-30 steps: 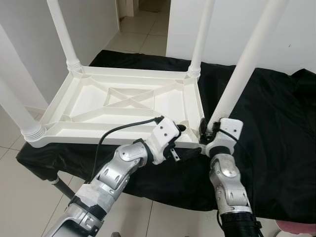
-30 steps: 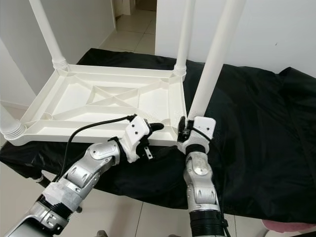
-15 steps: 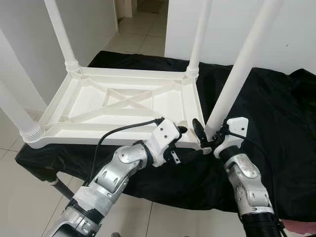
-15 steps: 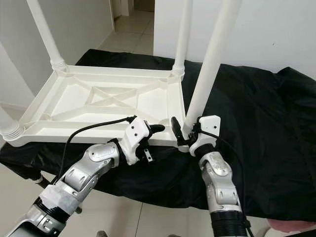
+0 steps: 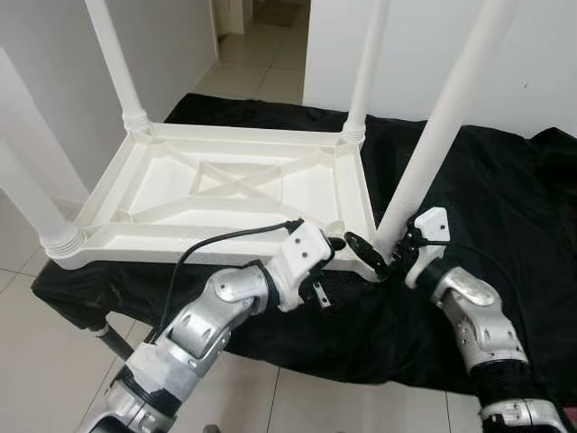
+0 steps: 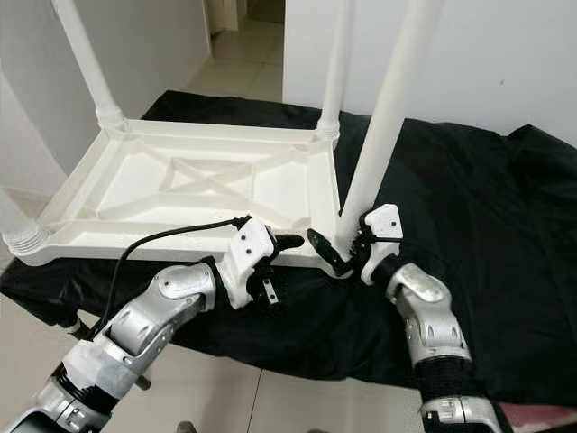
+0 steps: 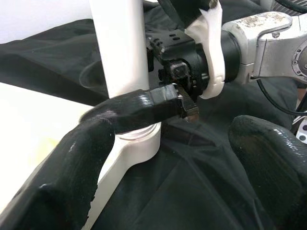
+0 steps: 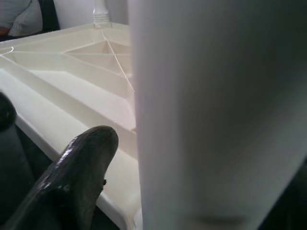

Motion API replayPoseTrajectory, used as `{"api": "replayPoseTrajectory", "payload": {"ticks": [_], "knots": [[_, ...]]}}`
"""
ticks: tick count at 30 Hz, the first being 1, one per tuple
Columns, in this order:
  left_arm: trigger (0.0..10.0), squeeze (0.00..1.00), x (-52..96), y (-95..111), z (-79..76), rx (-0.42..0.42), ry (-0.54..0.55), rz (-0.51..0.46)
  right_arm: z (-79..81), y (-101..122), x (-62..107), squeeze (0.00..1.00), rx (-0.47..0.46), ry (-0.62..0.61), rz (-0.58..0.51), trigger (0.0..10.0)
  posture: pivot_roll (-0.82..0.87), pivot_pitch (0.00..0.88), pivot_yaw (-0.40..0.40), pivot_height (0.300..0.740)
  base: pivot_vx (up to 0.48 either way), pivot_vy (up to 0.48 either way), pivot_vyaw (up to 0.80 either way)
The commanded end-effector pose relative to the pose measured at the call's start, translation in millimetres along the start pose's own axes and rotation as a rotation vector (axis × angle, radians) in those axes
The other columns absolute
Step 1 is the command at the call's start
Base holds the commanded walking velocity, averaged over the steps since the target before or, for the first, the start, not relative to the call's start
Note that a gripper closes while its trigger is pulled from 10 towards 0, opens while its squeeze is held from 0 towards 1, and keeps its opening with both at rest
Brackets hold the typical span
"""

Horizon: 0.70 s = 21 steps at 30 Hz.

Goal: Building children table

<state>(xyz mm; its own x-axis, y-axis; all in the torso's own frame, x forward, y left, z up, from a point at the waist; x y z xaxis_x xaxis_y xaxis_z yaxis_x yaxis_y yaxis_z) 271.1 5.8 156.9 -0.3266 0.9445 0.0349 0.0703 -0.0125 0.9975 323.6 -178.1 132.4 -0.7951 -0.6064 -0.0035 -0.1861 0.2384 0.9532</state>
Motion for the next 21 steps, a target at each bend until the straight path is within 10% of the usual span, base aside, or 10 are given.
{"api": "replayPoseTrajectory", "payload": {"ticks": [1, 2, 13, 14, 15, 21], "knots": [[10.0, 0.0, 0.4, -1.8, -11.9, -0.008, -0.158, 0.042, 0.6, -2.2, -0.1, 0.0, 0.005, 0.017, 0.004, 2.6, -0.08, 0.0, -0.001, 0.74, 0.0, 0.0, 0.0], [10.0, 0.0, 1.0, -1.7, -11.3, -0.008, -0.152, 0.044, -0.5, -5.3, 1.2, 0.0, 0.005, 0.025, 0.011, 0.0, -0.08, 0.0, -0.005, 0.74, 0.0, 0.0, 0.0], [10.0, 0.0, 0.6, -2.6, -12.2, -0.002, -0.133, 0.042, -0.7, -10.2, 7.2, 0.0, -0.035, 0.012, -0.01, 0.0, -0.07, 0.0, -0.011, 0.74, 0.0, 0.0, 0.0], [10.0, 0.0, 0.5, -2.5, -11.0, -0.004, -0.128, 0.043, 0.1, -10.3, 7.5, 0.0, -0.044, 0.003, -0.014, 1.1, -0.07, 0.0, -0.008, 0.74, 0.0, 0.0, 0.0], [10.0, 0.0, 0.7, -2.3, -9.5, -0.007, -0.125, 0.044, 0.1, -9.6, 7.6, 0.0, -0.05, -0.023, -0.019, 10.0, -0.07, 0.0, -0.005, 0.74, 0.0, 0.0, 0.0], [10.0, 0.0, 1.9, -2.3, -6.0, -0.012, -0.121, 0.051, 3.7, -8.0, 6.3, 0.0, -0.074, -0.095, -0.011, 10.0, -0.07, 0.0, -0.002, 0.74, 0.0, 0.0, 0.0]]}}
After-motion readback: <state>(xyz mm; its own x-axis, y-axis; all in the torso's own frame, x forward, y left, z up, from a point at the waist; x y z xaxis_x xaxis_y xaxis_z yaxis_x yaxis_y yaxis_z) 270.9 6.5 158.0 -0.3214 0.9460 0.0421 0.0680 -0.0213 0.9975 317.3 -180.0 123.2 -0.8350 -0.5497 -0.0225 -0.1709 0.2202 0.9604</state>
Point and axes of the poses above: a point about 5 cm out from each wrist's last joint towards the gripper, its own x axis pointing back from the gripper into the wrist, its own y axis along the axis of the wrist's last joint, z = x × y, the point moved 2 cm from there along -x, pointing out of the wrist towards the gripper, and after that the axes turned 12 degrees about x, right-handed, at the moved point
